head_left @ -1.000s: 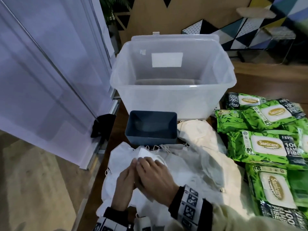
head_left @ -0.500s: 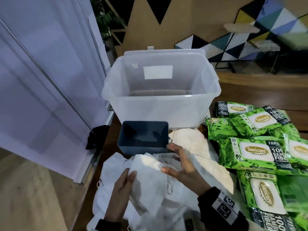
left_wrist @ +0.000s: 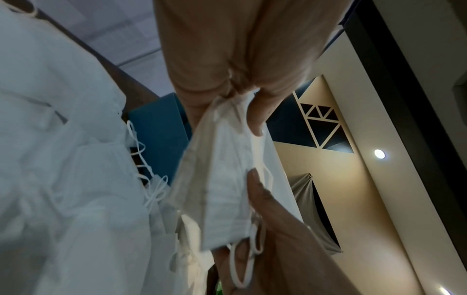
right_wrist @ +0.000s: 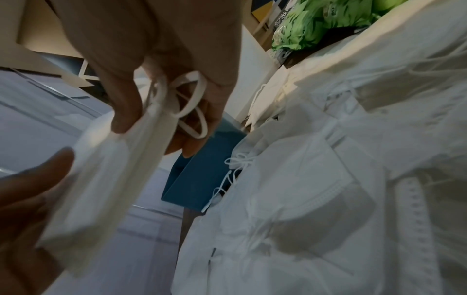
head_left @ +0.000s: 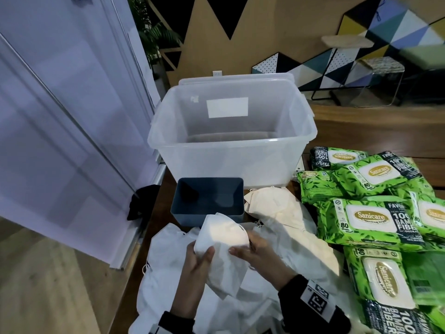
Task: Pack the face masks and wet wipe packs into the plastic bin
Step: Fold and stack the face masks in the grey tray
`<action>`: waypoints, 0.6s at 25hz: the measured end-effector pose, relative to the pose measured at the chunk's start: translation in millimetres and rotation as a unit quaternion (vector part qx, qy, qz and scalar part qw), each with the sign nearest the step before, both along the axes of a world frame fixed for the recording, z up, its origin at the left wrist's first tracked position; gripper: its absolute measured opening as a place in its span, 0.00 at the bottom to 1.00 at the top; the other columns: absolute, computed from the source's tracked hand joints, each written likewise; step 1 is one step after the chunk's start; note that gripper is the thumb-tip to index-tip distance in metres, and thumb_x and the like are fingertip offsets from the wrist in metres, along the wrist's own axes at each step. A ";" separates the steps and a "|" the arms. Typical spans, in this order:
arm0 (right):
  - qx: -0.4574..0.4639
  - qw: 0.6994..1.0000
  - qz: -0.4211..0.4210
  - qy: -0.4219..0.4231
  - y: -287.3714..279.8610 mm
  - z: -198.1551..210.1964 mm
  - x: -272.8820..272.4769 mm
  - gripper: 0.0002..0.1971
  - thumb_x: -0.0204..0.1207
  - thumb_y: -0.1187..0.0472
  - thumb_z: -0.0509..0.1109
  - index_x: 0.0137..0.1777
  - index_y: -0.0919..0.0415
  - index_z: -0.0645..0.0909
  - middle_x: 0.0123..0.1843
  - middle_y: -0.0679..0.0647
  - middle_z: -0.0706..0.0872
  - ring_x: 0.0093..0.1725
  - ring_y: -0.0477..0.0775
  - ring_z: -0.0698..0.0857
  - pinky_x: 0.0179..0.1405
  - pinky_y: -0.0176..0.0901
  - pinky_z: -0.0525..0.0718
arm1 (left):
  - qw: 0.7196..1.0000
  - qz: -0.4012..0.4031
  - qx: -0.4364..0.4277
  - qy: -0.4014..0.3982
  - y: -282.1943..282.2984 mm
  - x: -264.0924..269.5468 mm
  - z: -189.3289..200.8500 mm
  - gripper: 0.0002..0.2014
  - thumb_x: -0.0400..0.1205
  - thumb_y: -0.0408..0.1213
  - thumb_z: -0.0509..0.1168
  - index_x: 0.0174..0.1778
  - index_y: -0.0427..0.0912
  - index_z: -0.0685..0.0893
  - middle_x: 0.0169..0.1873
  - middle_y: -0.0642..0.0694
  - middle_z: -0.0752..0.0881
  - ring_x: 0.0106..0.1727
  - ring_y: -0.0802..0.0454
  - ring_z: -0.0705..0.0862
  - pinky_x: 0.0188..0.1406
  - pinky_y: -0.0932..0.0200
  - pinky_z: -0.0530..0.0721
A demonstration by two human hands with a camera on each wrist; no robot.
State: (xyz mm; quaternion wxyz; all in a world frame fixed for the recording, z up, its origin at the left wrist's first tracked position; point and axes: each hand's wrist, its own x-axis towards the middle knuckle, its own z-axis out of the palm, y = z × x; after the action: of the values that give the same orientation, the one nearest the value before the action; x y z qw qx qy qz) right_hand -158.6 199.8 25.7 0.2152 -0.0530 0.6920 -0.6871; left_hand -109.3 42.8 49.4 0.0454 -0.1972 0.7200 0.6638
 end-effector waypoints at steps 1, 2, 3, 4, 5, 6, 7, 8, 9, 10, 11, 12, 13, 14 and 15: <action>0.012 1.000 0.000 -0.001 -2.2 -0.1 1.1 0.12 0.71 0.59 0.76 0.51 0.53 0.78 0.45 0.47 0.86 0.47 0.44 0.85 0.49 0.37 0.82 | 1.000 0.008 0.002 -0.001 2.0 0.0 -3.6 0.10 0.83 0.35 0.61 0.59 0.47 0.73 0.53 0.50 0.83 0.51 0.60 0.81 0.39 0.76 0.80; 0.017 1.000 0.003 0.003 -2.9 -1.7 2.0 0.14 0.70 0.54 0.75 0.52 0.55 0.77 0.44 0.47 0.85 0.47 0.44 0.84 0.49 0.39 0.82 | 1.000 0.016 0.004 0.001 3.0 -0.5 -5.6 0.09 0.83 0.34 0.63 0.59 0.45 0.76 0.53 0.46 0.85 0.51 0.57 0.83 0.42 0.73 0.81; 0.027 1.000 0.011 0.005 -1.6 -0.1 2.7 0.15 0.69 0.50 0.74 0.50 0.57 0.76 0.42 0.47 0.83 0.44 0.42 0.82 0.47 0.38 0.81 | 1.000 0.025 0.007 0.003 2.7 -0.5 -6.5 0.10 0.82 0.34 0.64 0.59 0.42 0.78 0.54 0.43 0.86 0.53 0.52 0.84 0.47 0.68 0.82; 0.029 1.000 0.011 0.005 0.8 1.9 2.1 0.12 0.72 0.51 0.73 0.45 0.58 0.75 0.37 0.47 0.80 0.38 0.38 0.79 0.41 0.34 0.79 | 0.999 0.034 0.010 0.003 1.1 -0.9 -6.0 0.11 0.81 0.34 0.65 0.60 0.41 0.79 0.54 0.43 0.87 0.54 0.49 0.84 0.50 0.62 0.82; 0.031 0.999 0.008 0.003 4.7 4.4 1.0 0.12 0.75 0.56 0.73 0.38 0.58 0.73 0.32 0.47 0.74 0.32 0.35 0.74 0.35 0.29 0.74 | 0.999 0.040 0.018 0.004 -0.9 -0.9 -5.7 0.11 0.81 0.34 0.66 0.59 0.41 0.81 0.52 0.44 0.88 0.54 0.48 0.84 0.51 0.60 0.81; 0.027 1.000 0.000 -0.001 8.6 5.5 -1.6 0.14 0.75 0.61 0.73 0.33 0.57 0.71 0.29 0.46 0.70 0.28 0.36 0.71 0.31 0.27 0.70 | 0.998 0.044 0.032 0.006 -3.2 -0.8 -5.0 0.10 0.80 0.34 0.66 0.57 0.42 0.82 0.49 0.47 0.89 0.54 0.48 0.85 0.51 0.58 0.82; 0.019 1.000 -0.010 -0.007 12.4 6.2 -3.1 0.15 0.74 0.64 0.73 0.31 0.57 0.71 0.28 0.46 0.69 0.27 0.37 0.69 0.29 0.27 0.68 | 0.998 0.046 0.051 0.008 -3.6 -0.5 -4.5 0.08 0.79 0.33 0.67 0.54 0.43 0.83 0.46 0.49 0.91 0.53 0.48 0.86 0.50 0.57 0.83; 0.011 1.000 -0.024 -0.010 14.6 6.5 -3.7 0.14 0.72 0.65 0.74 0.31 0.58 0.73 0.28 0.47 0.70 0.27 0.38 0.70 0.28 0.27 0.68 | 0.996 0.044 0.078 0.004 -3.2 0.2 -4.4 0.08 0.79 0.33 0.67 0.52 0.44 0.84 0.45 0.50 0.91 0.53 0.48 0.87 0.51 0.55 0.84; 0.009 0.999 -0.034 -0.012 15.2 7.1 -4.1 0.12 0.72 0.65 0.75 0.32 0.58 0.75 0.28 0.47 0.73 0.27 0.39 0.72 0.28 0.28 0.70 | 0.993 0.040 0.110 -0.008 -1.6 0.9 -5.1 0.08 0.78 0.33 0.67 0.52 0.43 0.84 0.46 0.50 0.92 0.53 0.47 0.87 0.53 0.53 0.84; 0.006 0.999 -0.044 -0.018 14.1 6.2 -4.1 0.10 0.71 0.65 0.75 0.34 0.60 0.77 0.29 0.48 0.75 0.28 0.40 0.74 0.29 0.29 0.72 | 0.989 0.033 0.141 -0.025 0.6 1.6 -5.9 0.10 0.77 0.35 0.67 0.53 0.41 0.84 0.48 0.48 0.92 0.54 0.47 0.88 0.54 0.52 0.85; 0.006 0.998 -0.050 -0.026 12.3 4.7 -4.2 0.07 0.71 0.65 0.75 0.39 0.62 0.79 0.32 0.51 0.79 0.32 0.42 0.77 0.31 0.30 0.74 | 0.985 0.026 0.163 -0.040 3.3 2.6 -6.9 0.11 0.77 0.35 0.66 0.54 0.38 0.84 0.50 0.44 0.91 0.54 0.46 0.88 0.55 0.52 0.85; 0.005 0.998 -0.051 -0.033 10.7 3.1 -4.3 0.08 0.72 0.64 0.75 0.46 0.65 0.80 0.37 0.54 0.82 0.37 0.45 0.79 0.34 0.33 0.77 | 0.983 0.023 0.178 -0.047 5.6 3.3 -8.0 0.12 0.77 0.34 0.66 0.55 0.36 0.83 0.52 0.41 0.90 0.55 0.45 0.88 0.55 0.51 0.85; 0.003 0.998 -0.043 -0.034 10.1 3.3 -4.1 0.14 0.71 0.63 0.76 0.53 0.67 0.79 0.43 0.58 0.84 0.42 0.48 0.81 0.39 0.35 0.80 | 0.981 0.025 0.187 -0.047 6.5 3.5 -8.6 0.12 0.78 0.32 0.65 0.57 0.35 0.83 0.53 0.40 0.90 0.55 0.44 0.88 0.53 0.51 0.86; -0.004 0.999 -0.031 -0.037 10.7 3.6 -5.1 0.19 0.70 0.61 0.77 0.59 0.67 0.78 0.47 0.60 0.85 0.46 0.50 0.83 0.44 0.39 0.82 | 0.980 0.030 0.194 -0.038 6.1 2.7 -8.3 0.12 0.79 0.31 0.64 0.59 0.36 0.82 0.53 0.41 0.90 0.54 0.45 0.89 0.49 0.53 0.88; -0.008 0.999 -0.017 -0.043 11.6 4.2 -6.1 0.23 0.68 0.61 0.77 0.61 0.67 0.77 0.50 0.62 0.86 0.49 0.51 0.83 0.50 0.43 0.83 | 0.979 0.036 0.200 -0.028 4.6 2.0 -8.2 0.12 0.80 0.30 0.64 0.59 0.38 0.81 0.52 0.43 0.90 0.53 0.46 0.89 0.45 0.56 0.89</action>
State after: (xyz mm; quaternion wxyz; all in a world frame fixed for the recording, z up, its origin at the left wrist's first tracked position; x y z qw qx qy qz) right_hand -164.7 211.4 29.9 0.2323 -0.0131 0.6774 -0.6978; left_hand -107.3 47.5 41.2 0.0797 -0.2283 0.5637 0.7898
